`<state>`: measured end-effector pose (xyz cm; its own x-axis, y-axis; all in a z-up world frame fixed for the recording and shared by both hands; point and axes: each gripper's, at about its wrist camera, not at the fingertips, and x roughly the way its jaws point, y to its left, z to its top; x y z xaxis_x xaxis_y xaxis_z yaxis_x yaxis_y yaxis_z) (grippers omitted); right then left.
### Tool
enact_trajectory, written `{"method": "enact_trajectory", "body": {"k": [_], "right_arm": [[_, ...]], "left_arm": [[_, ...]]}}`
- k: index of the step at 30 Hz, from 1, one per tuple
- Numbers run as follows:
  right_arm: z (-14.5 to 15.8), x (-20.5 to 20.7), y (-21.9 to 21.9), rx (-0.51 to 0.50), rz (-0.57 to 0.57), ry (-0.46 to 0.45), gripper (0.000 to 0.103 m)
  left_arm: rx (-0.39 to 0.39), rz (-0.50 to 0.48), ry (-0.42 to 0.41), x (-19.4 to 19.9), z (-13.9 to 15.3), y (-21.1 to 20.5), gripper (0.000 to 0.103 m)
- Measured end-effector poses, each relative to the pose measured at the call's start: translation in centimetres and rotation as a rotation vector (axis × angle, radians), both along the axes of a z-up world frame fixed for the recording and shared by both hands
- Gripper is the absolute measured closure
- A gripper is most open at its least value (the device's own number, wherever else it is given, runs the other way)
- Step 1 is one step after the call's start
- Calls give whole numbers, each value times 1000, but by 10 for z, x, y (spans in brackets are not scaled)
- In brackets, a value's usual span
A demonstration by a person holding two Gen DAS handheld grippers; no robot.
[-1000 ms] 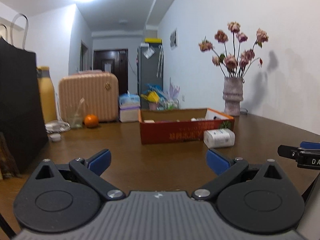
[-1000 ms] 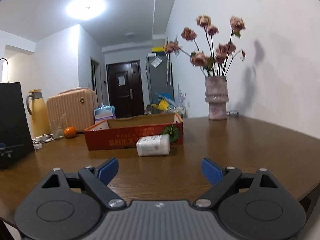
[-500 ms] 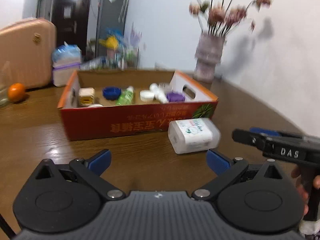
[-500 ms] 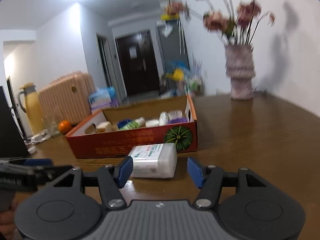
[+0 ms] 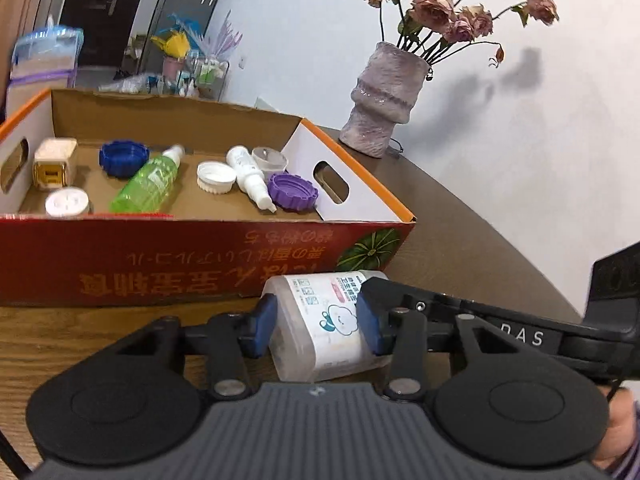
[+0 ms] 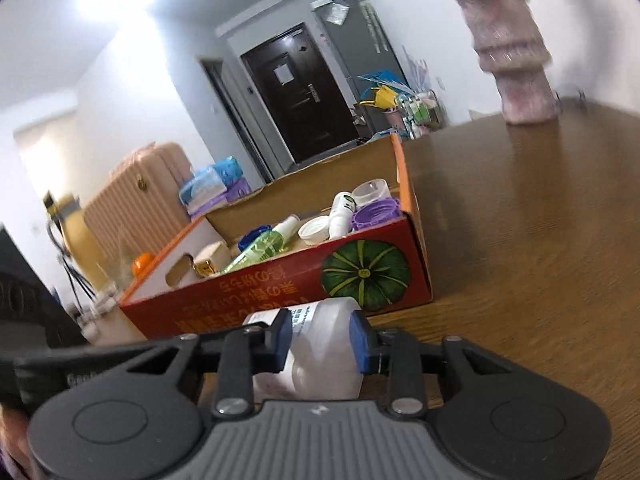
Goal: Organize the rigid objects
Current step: 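Grasp the white plastic bottle with the left tool while the right tool grips it too, then carry the white bottle over the box and release it with both tools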
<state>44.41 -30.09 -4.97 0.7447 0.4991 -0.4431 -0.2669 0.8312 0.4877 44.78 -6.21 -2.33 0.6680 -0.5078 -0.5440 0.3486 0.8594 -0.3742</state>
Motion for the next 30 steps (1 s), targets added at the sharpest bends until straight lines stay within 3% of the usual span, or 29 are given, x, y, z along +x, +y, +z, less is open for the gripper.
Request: {"method": "enact_trajectory", "body": {"k": [4, 8, 12, 16, 20, 25, 30], "right_arm": [[0, 0, 2, -13, 1, -9, 71], [-2, 4, -4, 41, -3, 34, 71], [2, -9, 2, -8, -53, 1, 71], [22, -51, 11, -2, -63, -85, 75], [44, -115, 31, -63, -67, -210, 76], [63, -195, 52, -35, -80, -305, 78], [88, -245, 66, -75, -86, -472, 78]], "left_arm": [[-71, -1, 81, 9, -4, 8, 52], [-65, 23, 84, 2, -2, 4, 55], [-119, 34, 129, -14, -1, 6, 64], [-75, 46, -4, -64, 18, 7, 64], [-105, 56, -93, -125, 34, 22, 67], [-95, 101, -219, -201, 59, 38, 67], [-101, 91, -328, -248, 85, 47, 68]]}}
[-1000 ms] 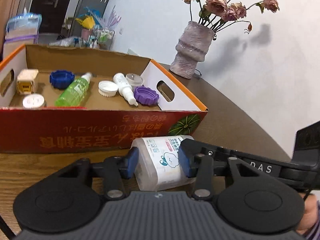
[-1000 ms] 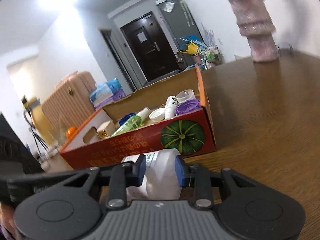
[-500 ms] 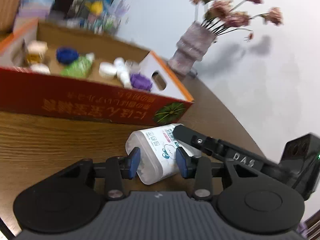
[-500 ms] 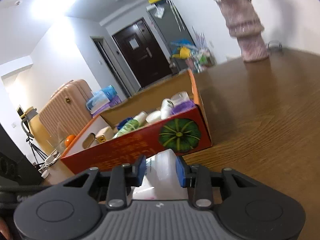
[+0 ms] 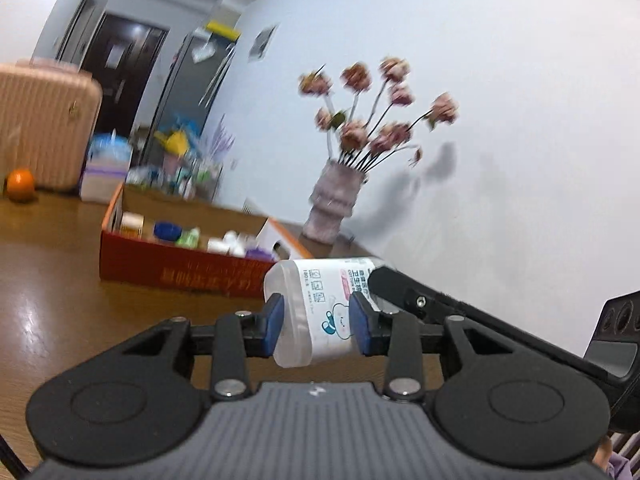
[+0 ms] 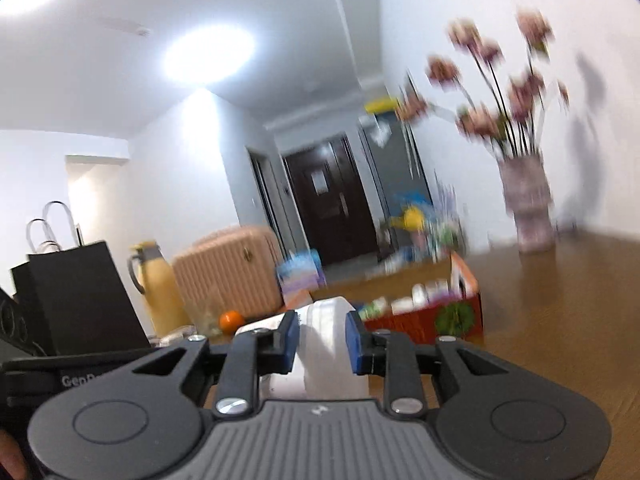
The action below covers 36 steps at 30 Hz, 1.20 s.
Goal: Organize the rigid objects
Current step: 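Carry the white bottle over the box and release it with both tools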
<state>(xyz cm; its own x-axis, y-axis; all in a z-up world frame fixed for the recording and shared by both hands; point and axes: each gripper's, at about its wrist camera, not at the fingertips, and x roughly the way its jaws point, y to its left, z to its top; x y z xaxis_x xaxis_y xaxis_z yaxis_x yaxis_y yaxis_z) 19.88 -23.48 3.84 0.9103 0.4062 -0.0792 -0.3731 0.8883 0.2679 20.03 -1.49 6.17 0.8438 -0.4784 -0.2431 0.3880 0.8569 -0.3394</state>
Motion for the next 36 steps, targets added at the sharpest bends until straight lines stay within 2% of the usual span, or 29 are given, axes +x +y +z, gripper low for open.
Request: {"method": "enact_trajectory", "body": {"k": [7, 15, 21, 24, 27, 29, 32, 36], "right_arm": [[5, -24, 5, -10, -27, -15, 78], [3, 8, -3, 43, -33, 4, 78], [17, 85, -10, 33, -30, 4, 78], [33, 140, -21, 70, -11, 36, 78], [43, 188, -23, 66, -31, 95, 78], [45, 211, -21, 27, -51, 111, 78], [36, 250, -25, 25, -68, 184, 78], [4, 295, -41, 111, -61, 347, 78]], "left_arm": [[-5, -5, -36, -19, 7, 2, 67], [26, -6, -44, 14, 11, -4, 67], [73, -11, -32, 89, 28, -15, 67], [75, -27, -30, 143, 43, -18, 68], [65, -45, -4, 191, 46, -20, 68], [76, -49, 12, 218, 42, -26, 68], [70, -53, 71, 254, 28, -31, 68], [18, -44, 187, 293, -5, -31, 68]]}}
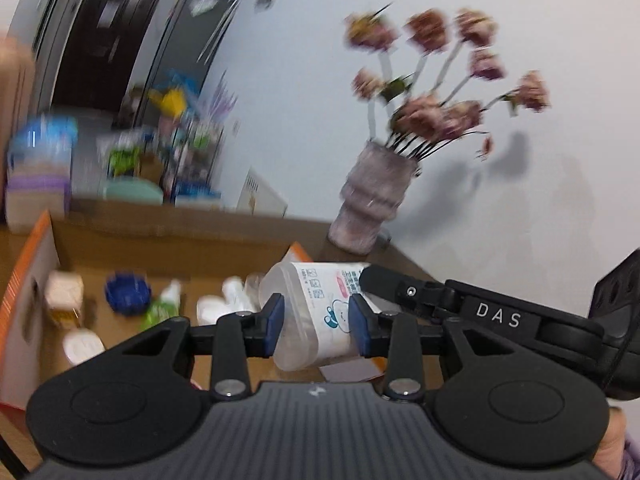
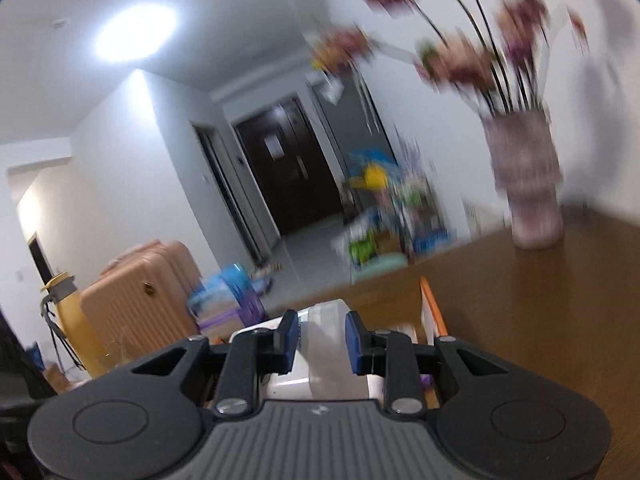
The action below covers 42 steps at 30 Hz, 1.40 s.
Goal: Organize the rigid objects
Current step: 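Carry the white bottle over the box and release it with both tools, then withdraw both open tools from the box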
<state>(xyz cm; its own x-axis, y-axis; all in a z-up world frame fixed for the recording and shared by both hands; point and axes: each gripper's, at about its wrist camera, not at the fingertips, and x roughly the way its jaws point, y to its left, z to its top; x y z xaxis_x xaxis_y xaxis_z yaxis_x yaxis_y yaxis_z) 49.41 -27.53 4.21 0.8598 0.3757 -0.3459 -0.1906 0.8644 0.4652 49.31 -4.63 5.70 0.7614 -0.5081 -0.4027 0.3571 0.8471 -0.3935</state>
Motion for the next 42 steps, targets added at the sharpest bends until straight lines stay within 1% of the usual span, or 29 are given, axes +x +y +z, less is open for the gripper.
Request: {"method": "enact_trajectory", "body": {"k": [3, 6, 8, 9, 11, 12, 13, 15, 16, 17, 18, 19, 20, 22, 23, 25, 26, 27, 28, 29, 30, 33, 35, 36, 37, 39, 42], "right_arm": [[-28, 19, -6, 28, -11, 91, 78], [-47, 31, -3, 7, -15, 163, 78], [-52, 35, 4, -55, -28, 181, 78], [-52, 35, 10, -111, -29, 172, 78], [-52, 36, 18, -181, -28, 183, 79], [-50, 36, 20, -198, -25, 184, 79], [-46, 35, 21, -216, -27, 176, 79], [-33, 32, 24, -273, -30, 156, 77], [-27, 32, 25, -296, -25, 150, 77], [-20, 32, 26, -319, -15, 145, 77], [-13, 32, 27, -339, -3, 143, 77], [-7, 33, 27, -350, 12, 143, 77], [-1, 35, 28, -363, 40, 156, 77], [8, 41, 29, -391, 74, 188, 76], [13, 42, 31, -413, 85, 202, 75], [20, 39, 31, -435, 91, 213, 71], [23, 36, 31, -437, 90, 210, 69], [27, 30, 30, -439, 88, 198, 66], [31, 22, 30, -441, 84, 182, 60], [32, 15, 29, -442, 80, 165, 57], [33, 6, 29, -439, 76, 148, 50], [36, -22, 25, -424, 65, 69, 42], [36, -41, 24, -437, 41, -11, 32], [35, -50, 23, -448, 22, -61, 23], [33, -59, 24, -459, 5, -111, 16], [28, -77, 25, -485, -24, -190, 15], [19, -93, 27, -485, -26, -225, 14]], "left_arm": [[23, -3, 31, 11, -20, -5, 68], [27, -14, 59, 18, -32, -4, 67], [24, -30, 101, 25, -40, -3, 67], [27, -32, 119, 29, -44, -5, 67], [61, -26, 141, 34, -51, -5, 66], [78, -3, 149, 34, -53, -5, 63], [103, 9, 152, 34, -52, -4, 62], [148, 24, 148, 32, -45, -1, 55], [186, 35, 139, 29, -39, 1, 53], [227, 62, 122, 25, -32, 3, 45], [268, 90, 97, 21, -26, 6, 33], [307, 114, 72, 18, -20, 8, 30], [346, 137, 54, 15, -14, 11, 29], [422, 167, 46, 11, -6, 17, 28], [438, 189, 51, 10, -4, 21, 27], [436, 231, 56, 6, 2, 33, 23], [422, 248, 54, 4, 4, 39, 17], [403, 260, 42, 0, 6, 46, 11], [385, 263, 22, -5, 7, 52, 9], [372, 275, 2, -10, 9, 59, 8], [363, 291, -26, -17, 11, 64, 7], [331, 326, -127, -42, 18, 77, 2], [323, 321, -200, -61, 21, 79, 0], [326, 314, -230, -70, 23, 78, 0], [333, 312, -267, -80, 23, 77, 0], [331, 330, -310, -95, 22, 76, 0], [287, 346, -321, -115, 18, 76, 0]]}}
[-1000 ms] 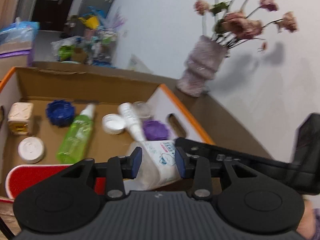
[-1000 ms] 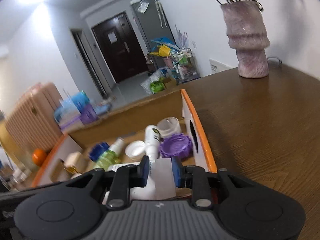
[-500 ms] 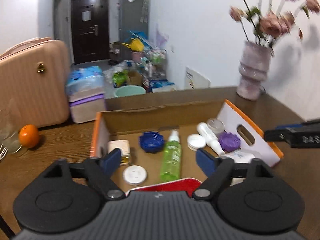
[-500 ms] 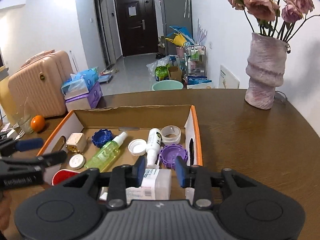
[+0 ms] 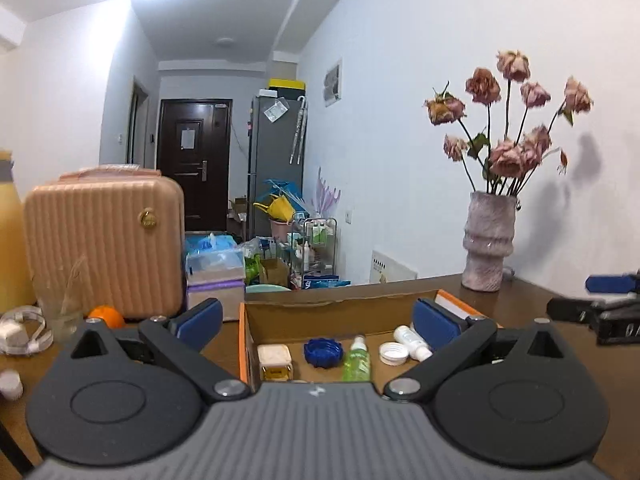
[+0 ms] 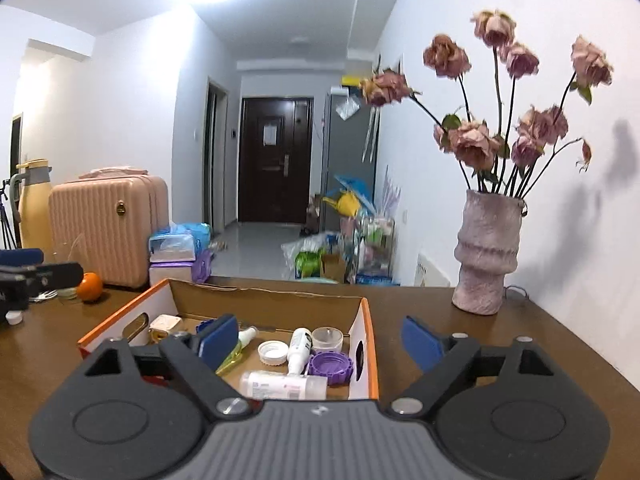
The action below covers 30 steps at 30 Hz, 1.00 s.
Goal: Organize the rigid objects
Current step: 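Withdraw both open tools from the box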
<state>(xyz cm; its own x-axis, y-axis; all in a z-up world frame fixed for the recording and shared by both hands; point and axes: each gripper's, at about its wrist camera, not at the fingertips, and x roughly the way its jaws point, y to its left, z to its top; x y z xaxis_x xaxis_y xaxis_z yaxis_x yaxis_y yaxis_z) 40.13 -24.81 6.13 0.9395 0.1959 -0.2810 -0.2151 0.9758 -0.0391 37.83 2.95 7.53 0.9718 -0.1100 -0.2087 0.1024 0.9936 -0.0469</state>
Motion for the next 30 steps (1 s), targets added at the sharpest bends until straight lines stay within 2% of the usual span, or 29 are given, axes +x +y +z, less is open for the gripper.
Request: {"method": "enact_trajectory", "body": {"k": [5, 12, 16, 18, 19, 22, 27, 30], "right_arm": [[-15, -26, -4, 85, -13, -66, 14], [-18, -61, -5, 108, -47, -115, 14], [-15, -98, 0, 58, -58, -109, 13], [-15, -123, 1, 45, -46, -130, 11], [-14, -136, 1, 38, -36, -138, 7], [-14, -177, 0, 46, -22, -145, 4], [-27, -237, -1, 49, -14, -107, 4], [-41, -275, 2, 58, -16, -64, 1]], "left_arm": [[-20, 16, -69, -33, -15, -1, 0], [-12, 15, -92, -67, -15, -1, 0], [20, 0, -116, -108, -7, -1, 0], [7, -20, -141, -136, -5, 2, 0], [-7, -36, -136, -147, -5, 5, 0], [-33, -79, -130, -185, -11, 10, 0], [61, -35, -89, -251, -27, 7, 0], [67, -39, -31, -286, -37, 9, 0]]}}
